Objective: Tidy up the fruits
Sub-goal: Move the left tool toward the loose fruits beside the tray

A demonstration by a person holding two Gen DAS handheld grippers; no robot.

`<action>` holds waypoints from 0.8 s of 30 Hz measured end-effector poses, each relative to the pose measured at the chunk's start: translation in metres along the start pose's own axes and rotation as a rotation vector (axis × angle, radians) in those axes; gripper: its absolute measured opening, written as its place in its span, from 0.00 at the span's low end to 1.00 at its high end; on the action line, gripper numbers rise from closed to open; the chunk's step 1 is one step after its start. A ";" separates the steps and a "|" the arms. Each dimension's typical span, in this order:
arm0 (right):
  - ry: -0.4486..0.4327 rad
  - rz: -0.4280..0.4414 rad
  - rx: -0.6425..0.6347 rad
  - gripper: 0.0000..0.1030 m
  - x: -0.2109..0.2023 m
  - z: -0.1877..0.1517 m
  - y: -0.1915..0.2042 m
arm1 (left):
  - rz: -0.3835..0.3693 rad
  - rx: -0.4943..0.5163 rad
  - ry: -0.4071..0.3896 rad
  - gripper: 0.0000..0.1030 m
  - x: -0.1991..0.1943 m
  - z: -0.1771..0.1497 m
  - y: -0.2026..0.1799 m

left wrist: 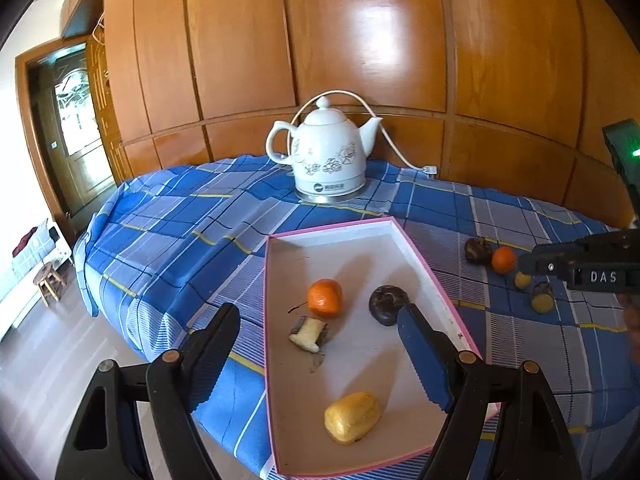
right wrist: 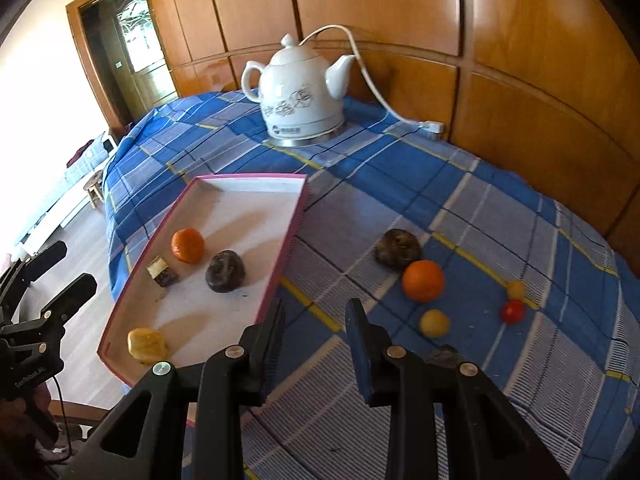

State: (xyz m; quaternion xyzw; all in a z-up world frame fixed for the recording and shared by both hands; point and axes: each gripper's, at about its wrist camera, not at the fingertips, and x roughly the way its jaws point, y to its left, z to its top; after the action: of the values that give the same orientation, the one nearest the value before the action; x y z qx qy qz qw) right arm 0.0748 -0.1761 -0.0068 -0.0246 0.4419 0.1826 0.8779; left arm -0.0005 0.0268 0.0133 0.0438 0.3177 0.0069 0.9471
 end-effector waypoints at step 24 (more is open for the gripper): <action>-0.047 -0.226 0.136 0.31 -0.038 -0.018 -0.118 | -0.053 0.122 0.024 0.79 0.004 0.001 -0.045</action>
State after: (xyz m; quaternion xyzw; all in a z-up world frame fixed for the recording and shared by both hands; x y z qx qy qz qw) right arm 0.0807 -0.3010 -0.0025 -0.0106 0.4271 0.0526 0.9026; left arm 0.0031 -0.0175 0.0078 0.0929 0.3298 -0.0369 0.9388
